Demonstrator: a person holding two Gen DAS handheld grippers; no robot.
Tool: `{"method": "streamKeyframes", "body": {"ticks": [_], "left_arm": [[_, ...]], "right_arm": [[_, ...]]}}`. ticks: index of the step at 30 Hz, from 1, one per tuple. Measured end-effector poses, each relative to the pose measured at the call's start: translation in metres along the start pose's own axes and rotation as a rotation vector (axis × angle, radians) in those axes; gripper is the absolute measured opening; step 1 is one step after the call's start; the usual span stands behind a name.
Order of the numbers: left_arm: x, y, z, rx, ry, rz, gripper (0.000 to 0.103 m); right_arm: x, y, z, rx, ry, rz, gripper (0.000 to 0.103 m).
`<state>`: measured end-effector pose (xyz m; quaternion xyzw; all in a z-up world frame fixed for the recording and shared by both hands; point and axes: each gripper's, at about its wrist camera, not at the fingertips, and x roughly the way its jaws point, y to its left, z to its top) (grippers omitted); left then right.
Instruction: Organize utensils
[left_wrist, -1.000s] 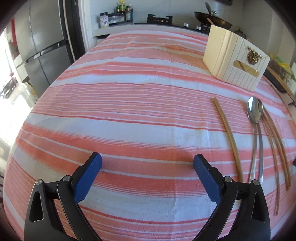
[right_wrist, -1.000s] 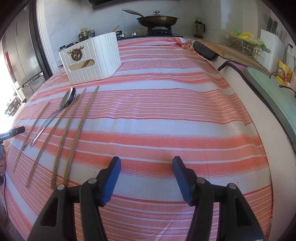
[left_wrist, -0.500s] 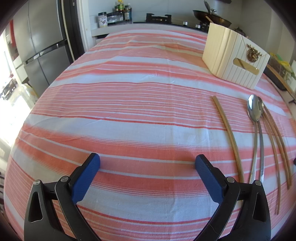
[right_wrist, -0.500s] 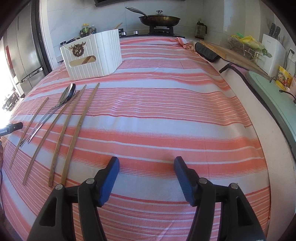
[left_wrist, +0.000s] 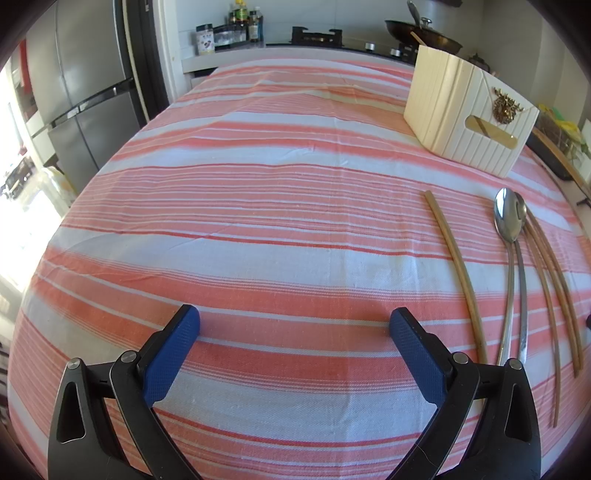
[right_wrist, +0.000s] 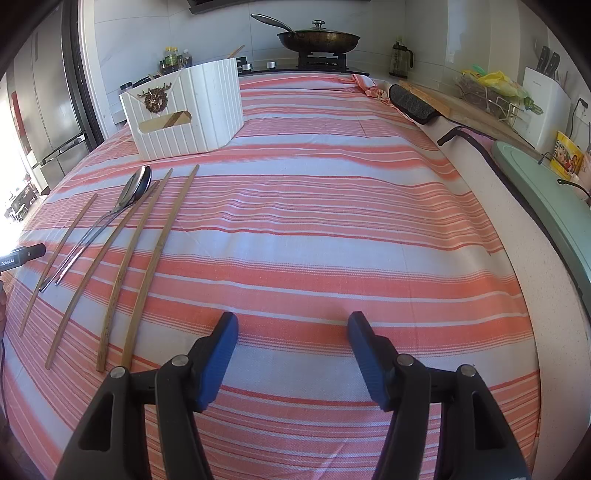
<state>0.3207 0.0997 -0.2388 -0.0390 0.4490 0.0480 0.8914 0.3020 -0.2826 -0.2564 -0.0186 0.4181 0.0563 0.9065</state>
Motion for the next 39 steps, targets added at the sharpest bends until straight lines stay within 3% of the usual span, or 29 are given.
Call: {"method": "streamKeyframes", "body": {"ticks": [24, 31, 36, 39], "left_arm": [[0.001, 0.000, 0.000, -0.001, 0.000, -0.006, 0.102], [-0.007, 0.002, 0.002, -0.036, 0.003, -0.062, 0.102], [-0.027, -0.030, 0.008, 0.001, -0.023, -0.155, 0.102], [-0.020, -0.052, 0.014, 0.034, -0.002, -0.159, 0.102]], "right_arm": [[0.000, 0.000, 0.000, 0.000, 0.000, 0.001, 0.063], [-0.001, -0.001, -0.002, -0.001, 0.000, 0.003, 0.064], [-0.001, -0.001, -0.002, -0.001, 0.000, 0.002, 0.064], [-0.001, -0.001, -0.002, -0.001, 0.000, 0.002, 0.064]]}}
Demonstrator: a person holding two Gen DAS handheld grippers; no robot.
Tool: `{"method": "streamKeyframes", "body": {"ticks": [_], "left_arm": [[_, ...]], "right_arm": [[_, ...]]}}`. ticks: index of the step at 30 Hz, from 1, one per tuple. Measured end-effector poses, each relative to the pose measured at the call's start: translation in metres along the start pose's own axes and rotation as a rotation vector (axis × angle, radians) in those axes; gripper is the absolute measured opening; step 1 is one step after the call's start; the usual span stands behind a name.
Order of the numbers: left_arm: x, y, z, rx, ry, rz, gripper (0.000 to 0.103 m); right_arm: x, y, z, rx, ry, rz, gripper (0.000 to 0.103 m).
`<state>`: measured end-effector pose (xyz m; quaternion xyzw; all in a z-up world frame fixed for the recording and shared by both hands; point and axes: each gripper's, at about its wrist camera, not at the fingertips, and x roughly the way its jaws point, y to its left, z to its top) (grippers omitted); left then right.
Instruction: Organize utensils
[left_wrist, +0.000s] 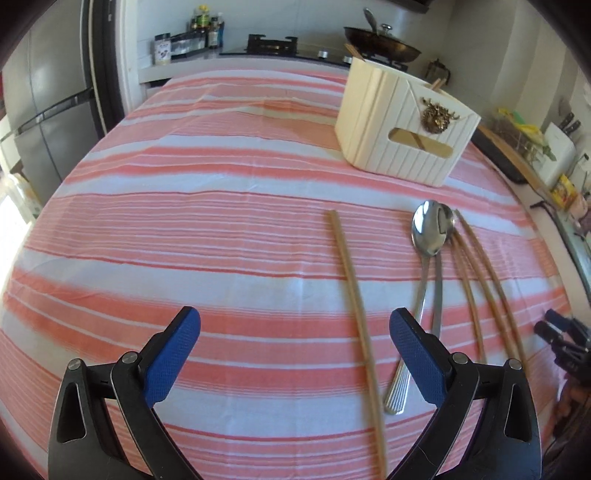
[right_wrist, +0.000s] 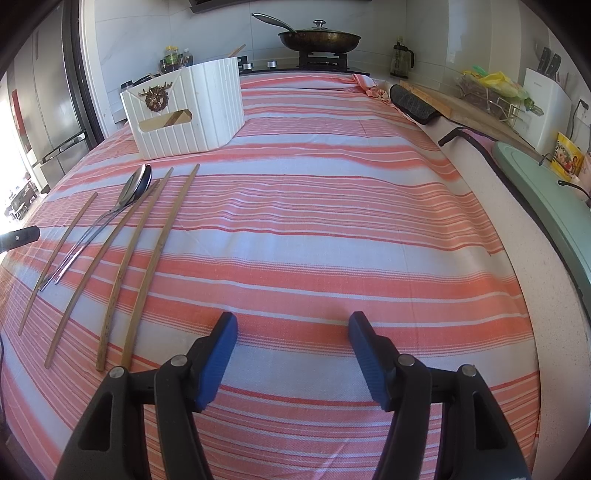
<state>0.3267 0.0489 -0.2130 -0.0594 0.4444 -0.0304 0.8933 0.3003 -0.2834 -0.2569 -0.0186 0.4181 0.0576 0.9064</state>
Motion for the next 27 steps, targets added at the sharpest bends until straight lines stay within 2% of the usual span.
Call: {"method": "streamKeyframes", "body": {"ticks": [4, 8, 10, 12, 15, 16, 18, 19, 20, 21, 22, 23, 27], "left_arm": [[0.022, -0.014, 0.004, 0.042, 0.038, 0.076, 0.101], [0.029, -0.020, 0.002, 0.064, 0.058, 0.105, 0.096], [0.028, -0.024, 0.002, 0.077, 0.059, 0.105, 0.094], [0.026, -0.029, 0.000, 0.091, 0.062, 0.101, 0.086], [0.021, -0.034, -0.003, 0.111, 0.062, 0.093, 0.076], [0.020, -0.035, -0.004, 0.114, 0.062, 0.087, 0.072], [0.018, -0.037, -0.005, 0.123, 0.058, 0.083, 0.058], [0.017, -0.038, -0.006, 0.131, 0.054, 0.083, 0.052], [0.015, -0.040, -0.007, 0.141, 0.051, 0.078, 0.040], [0.014, -0.042, -0.007, 0.149, 0.049, 0.071, 0.026], [0.014, -0.043, -0.008, 0.156, 0.047, 0.071, 0.019], [0.013, -0.044, -0.008, 0.162, 0.045, 0.081, 0.009], [0.010, -0.037, -0.010, 0.144, 0.042, 0.093, 0.007]], "right_arm": [[-0.004, 0.001, 0.001, 0.013, -0.014, 0.001, 0.064], [-0.017, 0.014, 0.021, 0.045, -0.017, 0.126, 0.064], [-0.014, 0.032, 0.032, 0.014, 0.006, 0.184, 0.064], [-0.002, 0.052, 0.040, -0.041, 0.048, 0.208, 0.064], [0.015, 0.074, 0.047, -0.102, 0.075, 0.185, 0.061], [0.020, 0.079, 0.049, -0.112, 0.083, 0.181, 0.054], [0.028, 0.084, 0.051, -0.129, 0.102, 0.180, 0.039], [0.032, 0.086, 0.052, -0.139, 0.110, 0.178, 0.029], [0.033, 0.088, 0.051, -0.147, 0.112, 0.172, 0.019], [0.033, 0.089, 0.051, -0.156, 0.106, 0.161, 0.014], [0.032, 0.088, 0.050, -0.159, 0.108, 0.156, 0.008], [0.031, 0.087, 0.050, -0.154, 0.109, 0.152, 0.007], [0.026, 0.073, 0.045, -0.121, 0.104, 0.094, 0.006]]}}
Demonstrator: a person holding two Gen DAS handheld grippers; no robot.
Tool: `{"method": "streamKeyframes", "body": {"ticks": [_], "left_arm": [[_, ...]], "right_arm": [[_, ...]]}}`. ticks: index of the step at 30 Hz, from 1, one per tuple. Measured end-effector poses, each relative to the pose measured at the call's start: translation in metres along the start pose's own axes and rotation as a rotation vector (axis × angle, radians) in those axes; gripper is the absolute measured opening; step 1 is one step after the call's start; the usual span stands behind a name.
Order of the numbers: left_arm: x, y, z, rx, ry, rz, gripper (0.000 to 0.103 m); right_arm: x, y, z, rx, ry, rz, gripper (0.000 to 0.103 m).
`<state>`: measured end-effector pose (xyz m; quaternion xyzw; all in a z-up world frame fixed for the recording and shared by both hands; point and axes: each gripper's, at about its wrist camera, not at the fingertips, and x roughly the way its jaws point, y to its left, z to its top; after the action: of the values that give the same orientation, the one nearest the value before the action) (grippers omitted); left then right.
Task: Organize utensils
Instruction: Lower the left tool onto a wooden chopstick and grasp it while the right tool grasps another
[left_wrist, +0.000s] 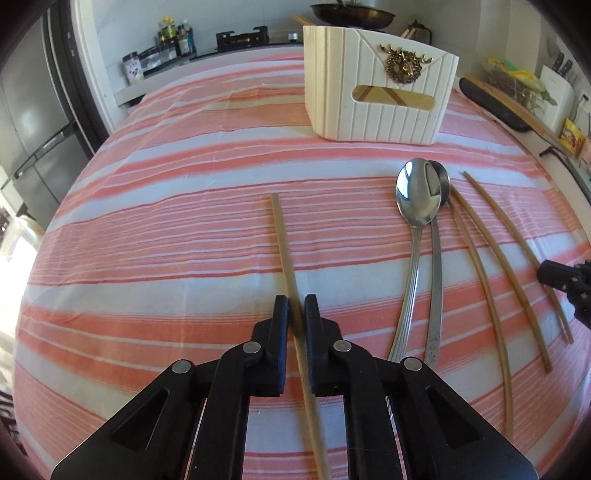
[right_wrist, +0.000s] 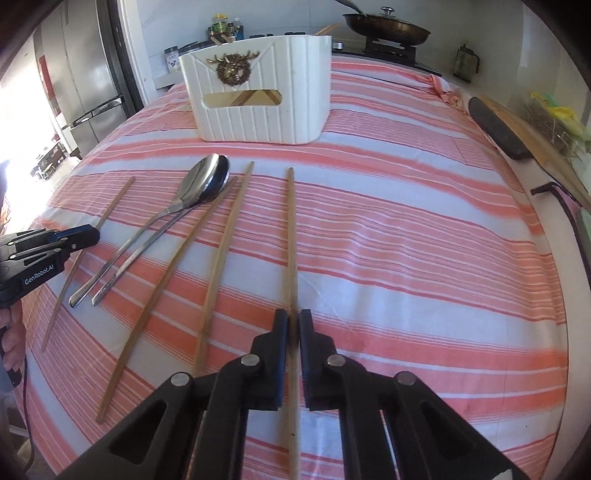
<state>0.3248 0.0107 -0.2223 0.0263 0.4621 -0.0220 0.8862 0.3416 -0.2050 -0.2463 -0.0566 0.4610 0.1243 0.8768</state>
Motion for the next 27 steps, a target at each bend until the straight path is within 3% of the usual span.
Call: {"method": "streamKeyframes", "body": {"ticks": [6, 11, 12, 13, 14, 15, 16, 27], "left_arm": [[-0.011, 0.030, -0.018, -0.030, 0.016, 0.030, 0.007], [-0.014, 0.054, -0.023, -0.095, 0.013, -0.003, 0.011], [-0.013, 0.055, -0.022, -0.104, 0.012, -0.011, 0.023], [-0.012, 0.054, -0.021, -0.109, 0.009, -0.010, 0.034], [-0.012, 0.053, -0.020, -0.112, 0.003, 0.005, 0.058], [-0.012, 0.051, -0.020, -0.111, -0.010, 0.023, 0.068], [-0.011, 0.049, -0.019, -0.103, -0.017, 0.033, 0.068], [-0.004, 0.048, -0.022, -0.088, -0.021, 0.047, 0.071]], "right_arm": [[-0.024, -0.042, -0.034, 0.068, 0.014, -0.109, 0.007], [-0.043, -0.065, -0.056, 0.085, 0.004, -0.143, 0.008], [-0.045, -0.067, -0.058, 0.087, -0.014, -0.135, 0.008], [-0.046, -0.068, -0.059, 0.090, -0.023, -0.129, 0.015], [-0.044, -0.069, -0.060, 0.096, -0.027, -0.122, 0.033], [-0.042, -0.070, -0.060, 0.103, -0.031, -0.113, 0.042], [-0.041, -0.070, -0.060, 0.110, -0.039, -0.107, 0.047], [-0.033, -0.062, -0.060, 0.094, -0.085, -0.124, 0.048]]}}
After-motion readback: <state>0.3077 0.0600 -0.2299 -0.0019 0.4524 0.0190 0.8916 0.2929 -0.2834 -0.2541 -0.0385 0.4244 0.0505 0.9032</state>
